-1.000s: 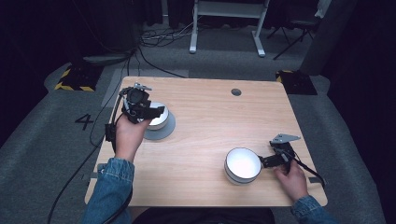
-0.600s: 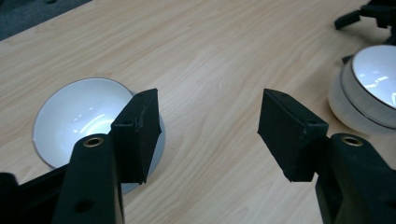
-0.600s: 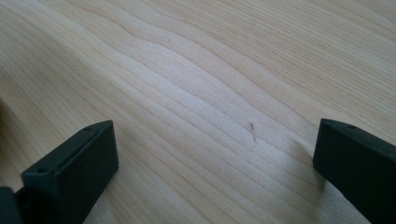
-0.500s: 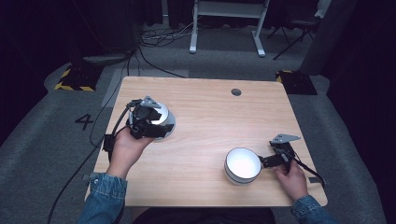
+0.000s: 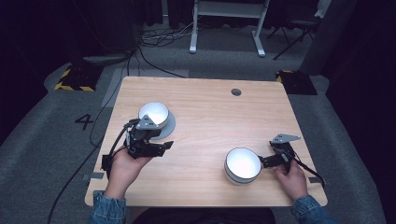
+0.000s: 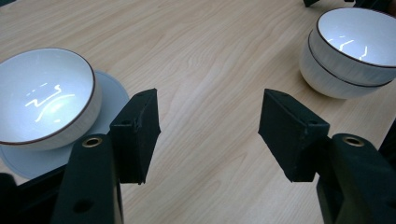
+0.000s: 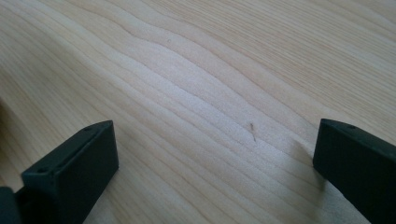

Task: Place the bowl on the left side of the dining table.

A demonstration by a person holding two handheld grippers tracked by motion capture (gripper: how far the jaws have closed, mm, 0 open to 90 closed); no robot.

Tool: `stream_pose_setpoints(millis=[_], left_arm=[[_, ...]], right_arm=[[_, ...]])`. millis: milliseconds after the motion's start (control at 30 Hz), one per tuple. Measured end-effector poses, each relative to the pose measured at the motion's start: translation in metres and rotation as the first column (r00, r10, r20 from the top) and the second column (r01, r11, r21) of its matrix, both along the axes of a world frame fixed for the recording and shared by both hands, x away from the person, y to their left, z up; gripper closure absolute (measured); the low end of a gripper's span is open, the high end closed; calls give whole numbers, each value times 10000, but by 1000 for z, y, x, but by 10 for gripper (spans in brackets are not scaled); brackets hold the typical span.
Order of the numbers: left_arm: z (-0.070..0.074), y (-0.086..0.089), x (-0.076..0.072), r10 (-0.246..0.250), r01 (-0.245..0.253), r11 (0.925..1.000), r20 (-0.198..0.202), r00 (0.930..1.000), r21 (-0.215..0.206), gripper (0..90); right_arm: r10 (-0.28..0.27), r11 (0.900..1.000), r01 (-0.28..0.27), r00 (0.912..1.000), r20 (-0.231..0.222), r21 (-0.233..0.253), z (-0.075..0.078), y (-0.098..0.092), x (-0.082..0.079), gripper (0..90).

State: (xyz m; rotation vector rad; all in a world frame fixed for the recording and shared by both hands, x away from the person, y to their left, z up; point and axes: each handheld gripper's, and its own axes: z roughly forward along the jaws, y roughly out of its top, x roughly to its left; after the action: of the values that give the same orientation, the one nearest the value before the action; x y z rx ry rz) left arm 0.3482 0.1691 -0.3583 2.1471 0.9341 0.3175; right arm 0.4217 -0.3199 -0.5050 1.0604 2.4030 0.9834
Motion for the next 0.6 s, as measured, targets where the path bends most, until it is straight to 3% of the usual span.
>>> stream_pose_setpoints(millis=[167, 233, 267, 300, 433, 500, 567, 600], left_arm=[[-10, 1, -12, -228, 229, 9996, 106, 9997, -141, 377], [-12, -1, -15, -327, 320, 9992, -318, 9990, -221, 373], [-12, -1, -15, -327, 320, 9992, -318, 9990, -221, 370], [-12, 2, -16, -257, 257, 9997, 75, 9996, -16, 370], [-17, 1, -16, -276, 273, 9995, -174, 9995, -184, 363], [-24, -1, -15, -394, 391, 9992, -434, 9983, -69, 361], [-30, -1, -14, -380, 387, 9989, -273, 9989, 260, 361], [-33, -2, -14, -324, 332, 9993, -392, 9987, 195, 361]], right_arm=[[-1, 10000, 1, 10000, 1, -2, 0, 0, 0, 3], [-1, 10000, 1, 10000, -3, -1, 0, 0, 0, 3], [-1, 10000, 1, 10000, -3, -1, 0, 0, 0, 3], [1, 10000, -1, 10000, -1, 0, 0, 0, 0, 3], [1, 10000, -1, 10000, -1, -2, 0, 0, 0, 3], [2, 10000, -2, 10000, 0, -3, 0, 0, 0, 3], [-1, 10000, 1, 10000, -3, -1, 0, 0, 0, 3], [4, 10000, -4, 10000, 4, -2, 0, 0, 0, 3]])
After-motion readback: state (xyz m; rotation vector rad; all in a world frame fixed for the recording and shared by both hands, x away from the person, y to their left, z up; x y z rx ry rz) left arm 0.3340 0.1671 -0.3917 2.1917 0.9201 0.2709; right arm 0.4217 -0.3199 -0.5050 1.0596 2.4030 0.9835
